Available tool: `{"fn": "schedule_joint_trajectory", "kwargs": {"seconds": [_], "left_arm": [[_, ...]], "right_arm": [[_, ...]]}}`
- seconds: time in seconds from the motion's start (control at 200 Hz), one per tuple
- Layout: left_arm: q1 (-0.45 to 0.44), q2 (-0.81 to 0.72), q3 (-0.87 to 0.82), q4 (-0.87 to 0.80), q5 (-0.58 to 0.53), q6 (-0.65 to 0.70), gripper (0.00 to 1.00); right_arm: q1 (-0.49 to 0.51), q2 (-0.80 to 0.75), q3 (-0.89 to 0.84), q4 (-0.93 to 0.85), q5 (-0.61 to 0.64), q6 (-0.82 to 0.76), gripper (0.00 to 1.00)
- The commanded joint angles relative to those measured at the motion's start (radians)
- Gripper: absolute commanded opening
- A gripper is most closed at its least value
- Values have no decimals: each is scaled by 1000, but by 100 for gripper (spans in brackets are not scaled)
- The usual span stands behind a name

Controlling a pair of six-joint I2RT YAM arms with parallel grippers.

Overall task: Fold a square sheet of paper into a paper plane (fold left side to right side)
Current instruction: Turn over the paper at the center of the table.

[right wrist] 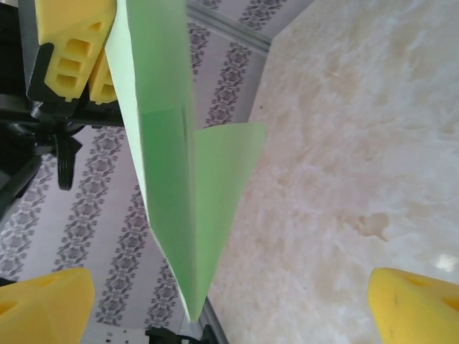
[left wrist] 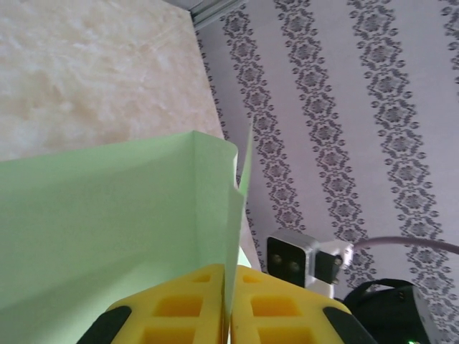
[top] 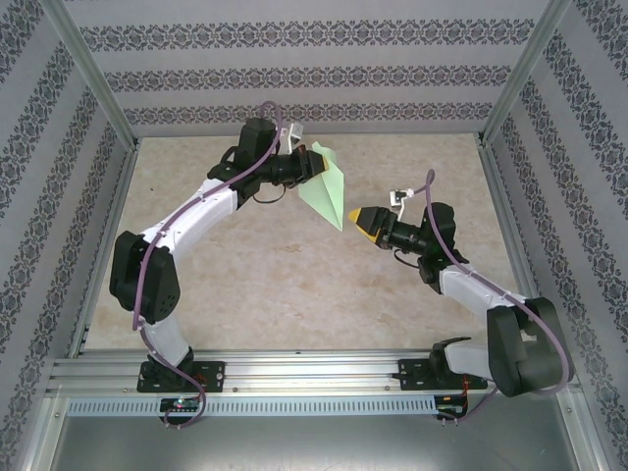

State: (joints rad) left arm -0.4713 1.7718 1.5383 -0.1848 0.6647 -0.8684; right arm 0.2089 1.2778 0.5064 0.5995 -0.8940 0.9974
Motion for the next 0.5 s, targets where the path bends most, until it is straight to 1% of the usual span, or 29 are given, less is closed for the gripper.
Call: {"fn": "schedule_joint_trajectory", "kwargs": {"seconds": [0.0,0.065,0.15,0.33,0.495], "left_arm": [[5,-21,13,73,47,-33,12],[5,-23,6,93,59,-47,12],[5,-21,-12,142,85,-84,12],[3,-13,-49,235,130,-156,12],[3,-12,-76,261,159,-171,12]], "right_arm": [[19,40,28,258,-64,138,98],[29,72,25,363,-63,208,98],[53,117,39,444,-66,265,98],[94,150,82,471,-59,287,98],[106,155,117,482,-51,313,98]]}}
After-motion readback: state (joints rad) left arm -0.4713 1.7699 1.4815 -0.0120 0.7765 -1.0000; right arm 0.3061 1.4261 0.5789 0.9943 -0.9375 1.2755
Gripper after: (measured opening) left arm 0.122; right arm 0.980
